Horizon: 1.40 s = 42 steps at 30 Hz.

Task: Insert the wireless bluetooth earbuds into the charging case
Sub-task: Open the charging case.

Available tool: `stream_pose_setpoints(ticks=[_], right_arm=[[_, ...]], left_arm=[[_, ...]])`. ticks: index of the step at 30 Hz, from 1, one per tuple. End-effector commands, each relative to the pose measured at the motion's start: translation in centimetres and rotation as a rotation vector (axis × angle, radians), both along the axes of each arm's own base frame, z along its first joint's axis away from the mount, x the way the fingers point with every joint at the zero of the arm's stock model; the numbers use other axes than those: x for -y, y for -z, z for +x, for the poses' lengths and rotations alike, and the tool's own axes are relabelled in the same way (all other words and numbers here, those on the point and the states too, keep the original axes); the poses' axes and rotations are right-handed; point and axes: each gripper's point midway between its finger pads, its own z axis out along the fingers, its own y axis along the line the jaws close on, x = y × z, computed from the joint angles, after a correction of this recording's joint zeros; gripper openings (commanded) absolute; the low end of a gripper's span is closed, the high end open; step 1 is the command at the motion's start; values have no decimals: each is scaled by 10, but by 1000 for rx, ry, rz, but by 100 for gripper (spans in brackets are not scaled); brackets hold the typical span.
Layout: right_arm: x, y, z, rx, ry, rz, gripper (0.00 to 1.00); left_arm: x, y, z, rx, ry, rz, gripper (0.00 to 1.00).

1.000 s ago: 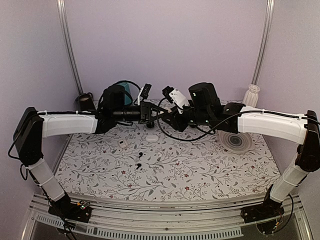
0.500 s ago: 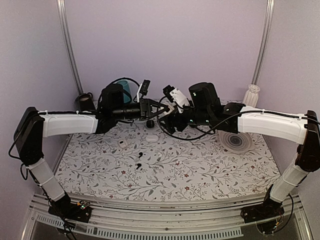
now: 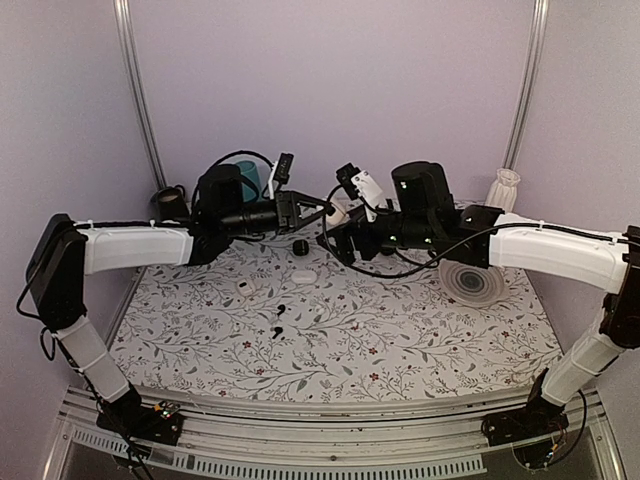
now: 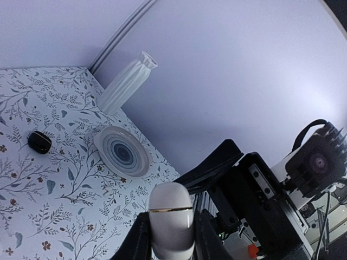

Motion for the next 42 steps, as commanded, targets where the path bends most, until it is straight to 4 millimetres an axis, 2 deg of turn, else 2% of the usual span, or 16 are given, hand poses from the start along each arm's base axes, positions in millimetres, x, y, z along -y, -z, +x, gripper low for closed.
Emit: stream_pose_setpoints(ticks=[1, 11, 15, 20, 24, 34, 42], right_arm=[[2, -25, -8, -13, -42, 101, 99], [14, -60, -21, -98, -126, 279, 99], [15, -72, -24, -137, -156, 357, 99], [20, -96, -27, -202, -194, 473, 99], [23, -108, -27, -206, -193, 508, 99], [12, -114, -26, -267, -242, 566, 98], [4, -108, -28, -296, -265, 588, 86]], left_arm=[[-13, -26, 0, 95, -31, -47, 0], [-22, -43, -7, 167, -15, -100, 0], [-25, -53, -16, 220, 7, -134, 0], [-29, -57, -27, 259, 35, -183, 0], [-35, -67, -38, 307, 45, -230, 0], [-45, -86, -61, 434, 79, -270, 0], [-50, -89, -71, 490, 88, -251, 0]])
